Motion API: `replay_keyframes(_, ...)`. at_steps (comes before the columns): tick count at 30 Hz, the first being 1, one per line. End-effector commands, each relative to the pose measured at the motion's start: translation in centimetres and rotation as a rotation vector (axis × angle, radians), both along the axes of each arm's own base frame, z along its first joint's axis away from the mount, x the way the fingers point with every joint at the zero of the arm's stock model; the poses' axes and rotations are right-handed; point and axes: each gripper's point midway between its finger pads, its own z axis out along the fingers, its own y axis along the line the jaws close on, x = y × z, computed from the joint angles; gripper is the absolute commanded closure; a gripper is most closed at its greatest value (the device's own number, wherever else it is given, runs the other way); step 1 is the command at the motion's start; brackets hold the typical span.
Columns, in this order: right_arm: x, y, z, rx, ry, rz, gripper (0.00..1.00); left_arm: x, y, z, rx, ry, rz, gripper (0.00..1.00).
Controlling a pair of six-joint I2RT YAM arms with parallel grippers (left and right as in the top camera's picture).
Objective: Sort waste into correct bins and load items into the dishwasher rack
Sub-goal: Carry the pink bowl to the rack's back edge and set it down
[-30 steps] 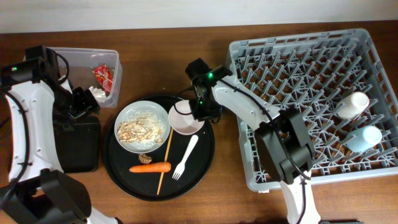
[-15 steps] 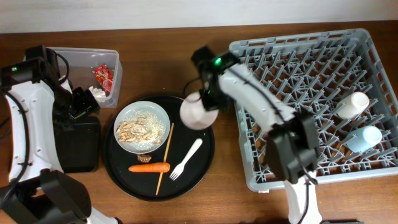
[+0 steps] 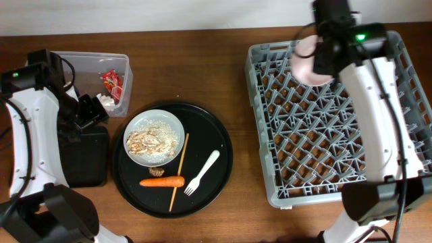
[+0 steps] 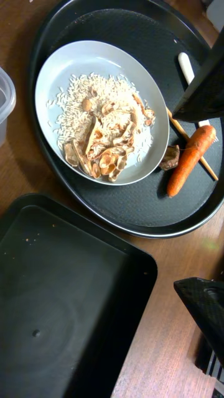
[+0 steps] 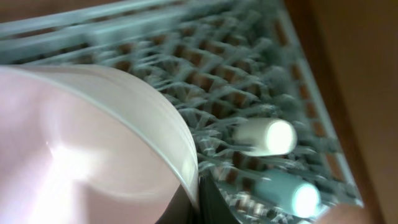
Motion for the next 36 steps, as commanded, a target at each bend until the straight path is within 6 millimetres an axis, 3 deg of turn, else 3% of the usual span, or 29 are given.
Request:
replay_keyframes(1,0.1,-7.3,1.8,-0.116,-0.084,-0.197,0.96,0.0,-0.1,1.2,-0.002,-0.041,0.009,0.21)
replay_keyframes(5,-0.5,-13.3,4.6,-0.268,-0.221,-0.428,0.96,0.0,-0.1,1.2,-0.002,-0.04,0.009,0.21)
replay_keyframes(7,-0.7,-14.7,5.2,-0.373,-0.228,-0.49,0.96,0.0,-0.1,1.2,-0.002,-0.04,0.009,0.21)
replay_keyframes(10,-0.3,-15.8,3.9,-0.467,-0.202,-0.554,0.96,0.0,-0.2,1.2,-0.003,-0.041,0.009,0.21)
replay_keyframes(14,1.6,-16.3,-0.9,-0.537,-0.084,-0.548,0.96,0.0,-0.3,1.2,-0.013,-0.043,0.008,0.21)
replay_keyframes(15,2.3,-16.1,-2.8,-0.557,-0.041,-0.532,0.96,0.0,-0.4,1.2,-0.019,-0.045,0.007,0.21)
replay_keyframes(21,5.2,-12.7,-8.5,-0.604,0.066,-0.424,0.96,0.3,-0.4,1.2,-0.016,-0.054,0.007,0.21)
replay_keyframes(29,6.3,-8.0,-12.3,-0.615,0.162,-0.289,0.95,0.3,-0.4,1.2,-0.016,-0.056,0.007,0.21)
replay_keyframes(31,6.1,-7.1,-13.0,-0.585,0.186,-0.259,0.83,0.3,-0.4,1.2,-0.016,-0.056,0.007,0.21)
replay_keyframes(32,5.9,-6.4,-13.5,-0.556,0.211,-0.237,0.7,0.3,-0.3,1.2,-0.015,-0.056,0.006,0.21)
replay_keyframes(36,5.2,-4.9,-15.6,-0.436,0.28,-0.191,0.67,0.4,-0.3,1.3,-0.015,-0.059,0.006,0.21)
